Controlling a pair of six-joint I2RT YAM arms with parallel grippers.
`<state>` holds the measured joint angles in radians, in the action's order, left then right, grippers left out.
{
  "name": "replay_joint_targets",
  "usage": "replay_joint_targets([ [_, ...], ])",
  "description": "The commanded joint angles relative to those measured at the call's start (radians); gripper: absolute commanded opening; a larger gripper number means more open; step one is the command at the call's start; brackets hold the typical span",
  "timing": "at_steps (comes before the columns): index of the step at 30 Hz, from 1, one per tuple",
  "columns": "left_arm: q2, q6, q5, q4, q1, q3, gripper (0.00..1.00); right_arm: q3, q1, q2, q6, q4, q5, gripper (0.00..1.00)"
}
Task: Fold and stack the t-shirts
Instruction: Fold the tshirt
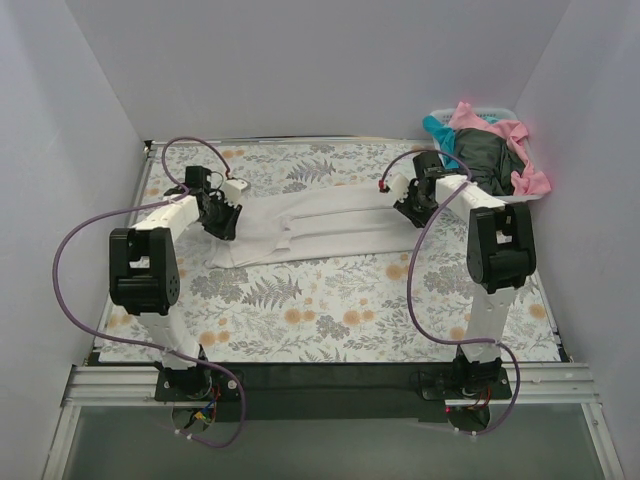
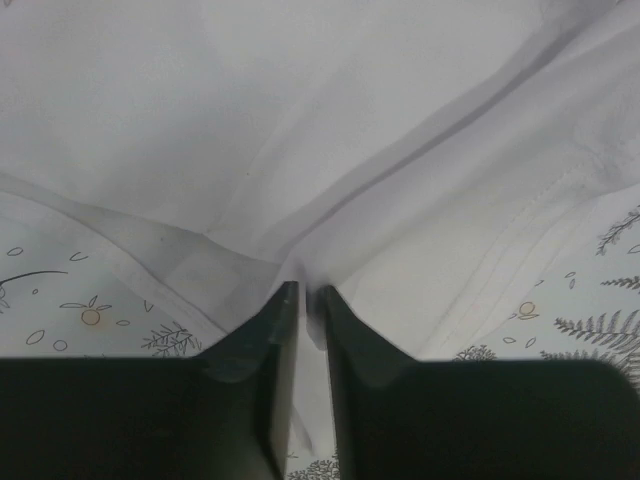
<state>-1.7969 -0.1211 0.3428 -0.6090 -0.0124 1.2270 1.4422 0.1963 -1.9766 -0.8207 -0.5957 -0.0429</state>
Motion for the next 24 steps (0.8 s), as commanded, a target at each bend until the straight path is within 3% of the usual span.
replay_joint_targets([
  [1,0.004,-0.034,-0.001,0.000,0.008,0.049,0.25,0.081,-0.006,-0.013,0.061,0.008,0.017,0.35],
  [2,0.016,-0.037,0.008,-0.008,0.008,0.055,0.31,0.087,-0.006,-0.005,0.067,0.005,0.014,0.47],
  [3,0.036,-0.040,0.019,-0.015,0.008,0.052,0.44,0.090,-0.005,0.022,0.069,0.004,0.005,0.51],
  [4,0.083,-0.038,0.041,-0.018,0.008,0.051,0.48,0.093,-0.005,0.034,0.080,-0.001,0.000,0.53],
  [8,0.207,0.003,0.042,-0.040,-0.035,-0.023,0.48,0.089,-0.006,0.111,0.107,-0.035,-0.031,0.56],
  [14,0.254,0.046,-0.024,-0.086,-0.135,-0.122,0.34,0.072,-0.006,0.165,0.149,-0.116,-0.109,0.53],
  [19,0.237,0.051,-0.085,-0.081,-0.164,-0.167,0.34,0.047,-0.006,0.168,0.158,-0.145,-0.147,0.51],
  [24,0.205,0.072,-0.137,-0.054,-0.169,-0.188,0.42,0.037,-0.005,0.142,0.167,-0.168,-0.176,0.50],
])
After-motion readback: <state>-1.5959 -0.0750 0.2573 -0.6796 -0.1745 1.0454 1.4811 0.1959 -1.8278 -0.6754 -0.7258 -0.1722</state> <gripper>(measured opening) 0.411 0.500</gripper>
